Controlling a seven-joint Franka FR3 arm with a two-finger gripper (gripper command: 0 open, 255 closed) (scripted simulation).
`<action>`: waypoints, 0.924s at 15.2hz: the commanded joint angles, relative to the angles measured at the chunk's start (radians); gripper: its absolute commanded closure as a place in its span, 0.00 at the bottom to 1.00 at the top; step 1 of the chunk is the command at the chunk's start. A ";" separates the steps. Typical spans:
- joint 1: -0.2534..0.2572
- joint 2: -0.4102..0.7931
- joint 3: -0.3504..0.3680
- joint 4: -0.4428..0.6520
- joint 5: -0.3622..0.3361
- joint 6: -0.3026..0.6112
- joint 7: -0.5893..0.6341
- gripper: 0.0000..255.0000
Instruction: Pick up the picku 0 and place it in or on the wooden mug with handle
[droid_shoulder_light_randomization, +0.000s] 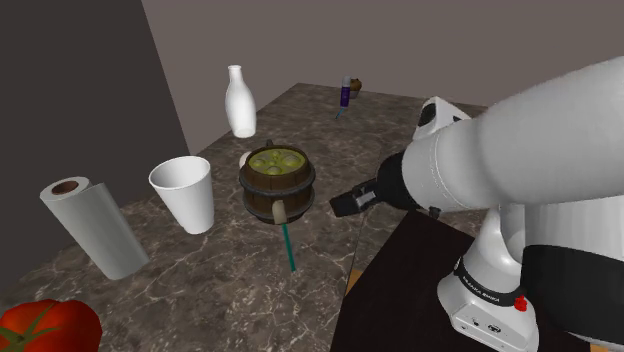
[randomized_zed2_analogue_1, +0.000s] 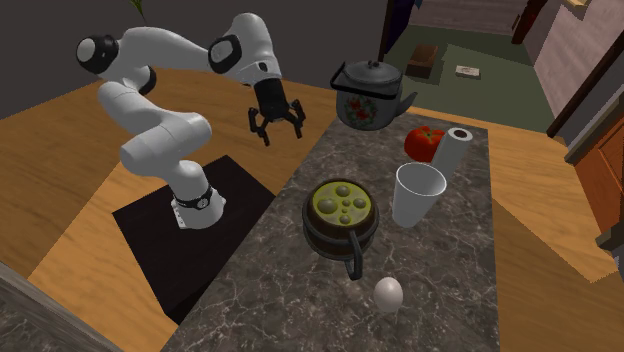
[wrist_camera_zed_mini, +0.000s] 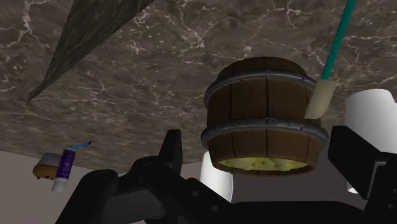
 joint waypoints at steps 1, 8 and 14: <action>-0.023 0.003 0.124 0.008 0.022 0.062 0.091 0.00; -0.219 -0.045 0.513 0.159 0.052 0.181 0.378 0.00; -0.302 -0.060 0.590 0.177 0.065 0.251 0.418 0.00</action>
